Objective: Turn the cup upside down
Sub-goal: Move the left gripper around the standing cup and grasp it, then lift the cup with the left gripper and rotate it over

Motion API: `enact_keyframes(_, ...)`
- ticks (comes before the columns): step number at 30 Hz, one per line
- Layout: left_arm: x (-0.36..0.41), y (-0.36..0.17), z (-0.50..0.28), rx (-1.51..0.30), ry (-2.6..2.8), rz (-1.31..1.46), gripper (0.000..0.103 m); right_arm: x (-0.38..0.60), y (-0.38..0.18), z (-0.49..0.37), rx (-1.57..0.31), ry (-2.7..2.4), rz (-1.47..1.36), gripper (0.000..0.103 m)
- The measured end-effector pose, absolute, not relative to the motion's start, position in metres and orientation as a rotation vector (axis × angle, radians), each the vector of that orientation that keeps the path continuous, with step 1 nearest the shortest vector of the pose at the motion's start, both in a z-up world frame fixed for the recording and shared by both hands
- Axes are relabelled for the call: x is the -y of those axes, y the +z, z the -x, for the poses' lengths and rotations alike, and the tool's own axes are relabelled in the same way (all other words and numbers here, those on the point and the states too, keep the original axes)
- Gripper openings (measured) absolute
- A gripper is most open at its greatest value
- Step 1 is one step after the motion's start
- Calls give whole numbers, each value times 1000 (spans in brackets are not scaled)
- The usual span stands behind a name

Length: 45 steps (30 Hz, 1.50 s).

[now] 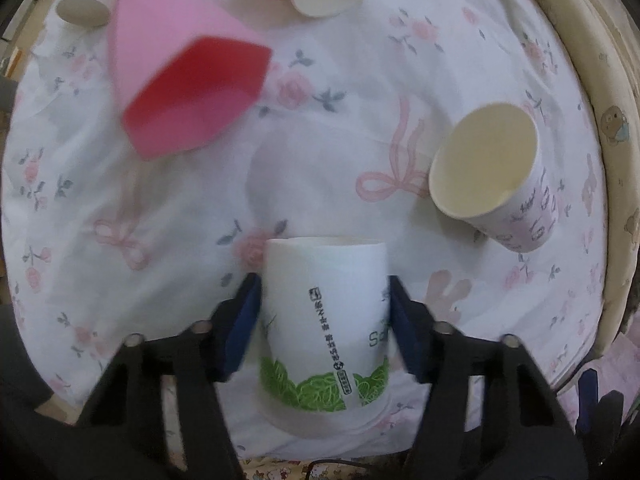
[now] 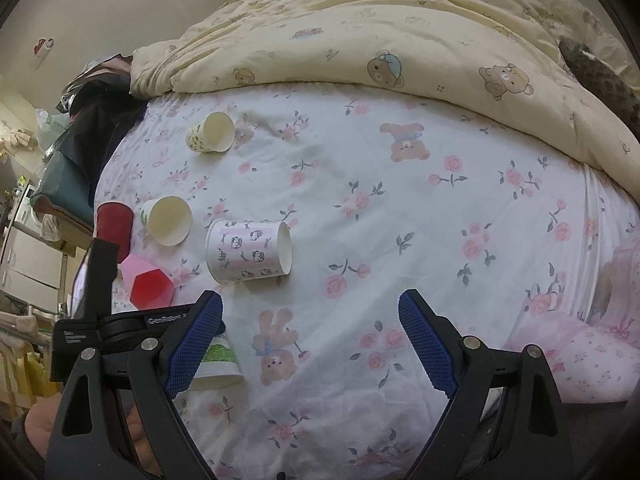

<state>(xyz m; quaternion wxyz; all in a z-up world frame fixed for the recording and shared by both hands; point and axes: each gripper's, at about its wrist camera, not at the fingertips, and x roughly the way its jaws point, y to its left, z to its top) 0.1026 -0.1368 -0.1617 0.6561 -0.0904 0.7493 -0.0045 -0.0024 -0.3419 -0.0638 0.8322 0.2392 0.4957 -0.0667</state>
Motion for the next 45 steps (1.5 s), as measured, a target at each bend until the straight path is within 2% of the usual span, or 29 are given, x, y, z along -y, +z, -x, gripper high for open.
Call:
enact_keyframes(5,135,-147,-98,-1642,-36,192,50,340,-64,2,-1053,-130,-514,92)
enact_keyframes(14,108,-83,-83,-1520,-111,180,50,334,-63,-2,-1052,-126,-491,92)
enact_keyframes(21,66,-63,-74,-1450,-136,173,50,319,-63,-4,-1057,-99,-444,92)
enact_keyframes(29,25,-57,-58,-1370,-177,193,50,294,-71,-8,-1099,-27,-399,92)
enact_keyframes(36,-1,-72,-55,-1331,-128,243,50,273,-78,-13,-1122,6,-346,92)
enact_keyframes(45,-4,-68,-57,-1286,-148,282,51,252,-85,-16,-1157,146,-355,92)
